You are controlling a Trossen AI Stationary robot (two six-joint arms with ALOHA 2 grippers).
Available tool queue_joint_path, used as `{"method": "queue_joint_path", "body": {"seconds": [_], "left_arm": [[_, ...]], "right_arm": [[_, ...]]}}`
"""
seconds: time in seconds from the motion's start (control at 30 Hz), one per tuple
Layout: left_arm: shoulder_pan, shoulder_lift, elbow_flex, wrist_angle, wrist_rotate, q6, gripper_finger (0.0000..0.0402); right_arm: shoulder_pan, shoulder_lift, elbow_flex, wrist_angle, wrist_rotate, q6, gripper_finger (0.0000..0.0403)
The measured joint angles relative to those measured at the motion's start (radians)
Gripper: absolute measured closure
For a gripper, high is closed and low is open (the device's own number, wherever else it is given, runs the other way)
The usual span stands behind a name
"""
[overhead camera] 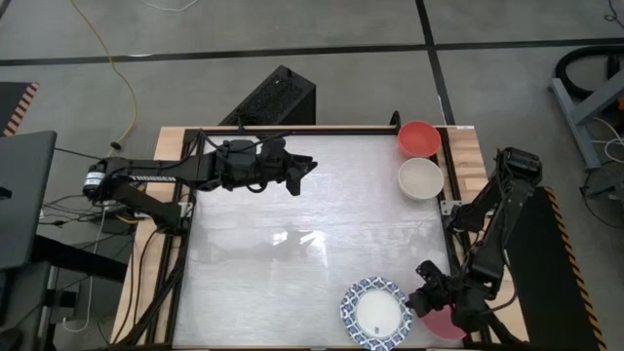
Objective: Nest bowls inside each other
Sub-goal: Stack the top white blue patterned bowl on top of the white blue patterned bowls
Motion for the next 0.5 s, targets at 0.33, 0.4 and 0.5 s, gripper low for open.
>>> {"method": "queue_joint_path", "body": {"seconds": [0.33,0.4,0.5], "left_arm": [[0.0,0.0,0.0,0.0,0.0,0.01,0.0282],[0.0,0.0,0.0,0.0,0.0,0.011,0.0282],[0.0,0.0,0.0,0.0,-0.005,0.01,0.0282]], "right_arm": [[-0.032,0.0,0.0,-0.005,-0.074,0.0,0.0388],[-0.04,0.0,0.0,-0.009,-0.083,0.0,0.0388],[-0.051,0.0,0.0,-0.02,-0.094,-0.001,0.0388]]}}
